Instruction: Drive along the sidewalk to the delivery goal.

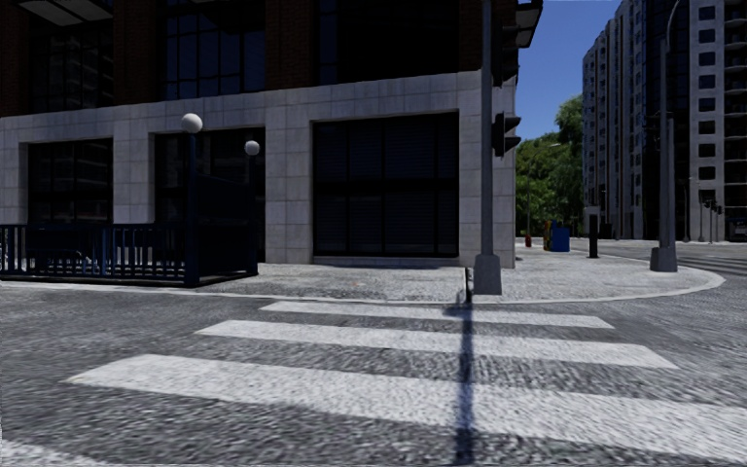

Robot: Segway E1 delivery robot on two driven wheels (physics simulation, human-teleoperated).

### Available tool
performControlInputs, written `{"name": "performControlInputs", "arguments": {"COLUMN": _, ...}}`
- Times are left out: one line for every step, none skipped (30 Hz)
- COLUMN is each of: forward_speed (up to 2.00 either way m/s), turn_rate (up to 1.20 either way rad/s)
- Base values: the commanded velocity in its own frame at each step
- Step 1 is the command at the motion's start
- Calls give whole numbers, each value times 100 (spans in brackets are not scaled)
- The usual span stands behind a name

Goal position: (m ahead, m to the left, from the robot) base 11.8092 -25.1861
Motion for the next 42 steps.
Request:
{"name": "performControlInputs", "arguments": {"forward_speed": 200, "turn_rate": 0}}
{"name": "performControlInputs", "arguments": {"forward_speed": 200, "turn_rate": 0}}
{"name": "performControlInputs", "arguments": {"forward_speed": 200, "turn_rate": 0}}
{"name": "performControlInputs", "arguments": {"forward_speed": 200, "turn_rate": 0}}
{"name": "performControlInputs", "arguments": {"forward_speed": 200, "turn_rate": 0}}
{"name": "performControlInputs", "arguments": {"forward_speed": 200, "turn_rate": 0}}
{"name": "performControlInputs", "arguments": {"forward_speed": 200, "turn_rate": 0}}
{"name": "performControlInputs", "arguments": {"forward_speed": 200, "turn_rate": 0}}
{"name": "performControlInputs", "arguments": {"forward_speed": 200, "turn_rate": 0}}
{"name": "performControlInputs", "arguments": {"forward_speed": 200, "turn_rate": 0}}
{"name": "performControlInputs", "arguments": {"forward_speed": 200, "turn_rate": 0}}
{"name": "performControlInputs", "arguments": {"forward_speed": 200, "turn_rate": 0}}
{"name": "performControlInputs", "arguments": {"forward_speed": 200, "turn_rate": 0}}
{"name": "performControlInputs", "arguments": {"forward_speed": 200, "turn_rate": 0}}
{"name": "performControlInputs", "arguments": {"forward_speed": 200, "turn_rate": 0}}
{"name": "performControlInputs", "arguments": {"forward_speed": 200, "turn_rate": 0}}
{"name": "performControlInputs", "arguments": {"forward_speed": 200, "turn_rate": 0}}
{"name": "performControlInputs", "arguments": {"forward_speed": 200, "turn_rate": 0}}
{"name": "performControlInputs", "arguments": {"forward_speed": 200, "turn_rate": 0}}
{"name": "performControlInputs", "arguments": {"forward_speed": 200, "turn_rate": 0}}
{"name": "performControlInputs", "arguments": {"forward_speed": 200, "turn_rate": 0}}
{"name": "performControlInputs", "arguments": {"forward_speed": 200, "turn_rate": 0}}
{"name": "performControlInputs", "arguments": {"forward_speed": 200, "turn_rate": 0}}
{"name": "performControlInputs", "arguments": {"forward_speed": 200, "turn_rate": 0}}
{"name": "performControlInputs", "arguments": {"forward_speed": 200, "turn_rate": 0}}
{"name": "performControlInputs", "arguments": {"forward_speed": 200, "turn_rate": 0}}
{"name": "performControlInputs", "arguments": {"forward_speed": 200, "turn_rate": 0}}
{"name": "performControlInputs", "arguments": {"forward_speed": 200, "turn_rate": 0}}
{"name": "performControlInputs", "arguments": {"forward_speed": 200, "turn_rate": 0}}
{"name": "performControlInputs", "arguments": {"forward_speed": 190, "turn_rate": 0}}
{"name": "performControlInputs", "arguments": {"forward_speed": 150, "turn_rate": 0}}
{"name": "performControlInputs", "arguments": {"forward_speed": 91, "turn_rate": 0}}
{"name": "performControlInputs", "arguments": {"forward_speed": 77, "turn_rate": -31}}
{"name": "performControlInputs", "arguments": {"forward_speed": 66, "turn_rate": -77}}
{"name": "performControlInputs", "arguments": {"forward_speed": 61, "turn_rate": -120}}
{"name": "performControlInputs", "arguments": {"forward_speed": 60, "turn_rate": -120}}
{"name": "performControlInputs", "arguments": {"forward_speed": 59, "turn_rate": -120}}
{"name": "performControlInputs", "arguments": {"forward_speed": 59, "turn_rate": -120}}
{"name": "performControlInputs", "arguments": {"forward_speed": 59, "turn_rate": -118}}
{"name": "performControlInputs", "arguments": {"forward_speed": 62, "turn_rate": -66}}
{"name": "performControlInputs", "arguments": {"forward_speed": 73, "turn_rate": -14}}
{"name": "performControlInputs", "arguments": {"forward_speed": 83, "turn_rate": -2}}
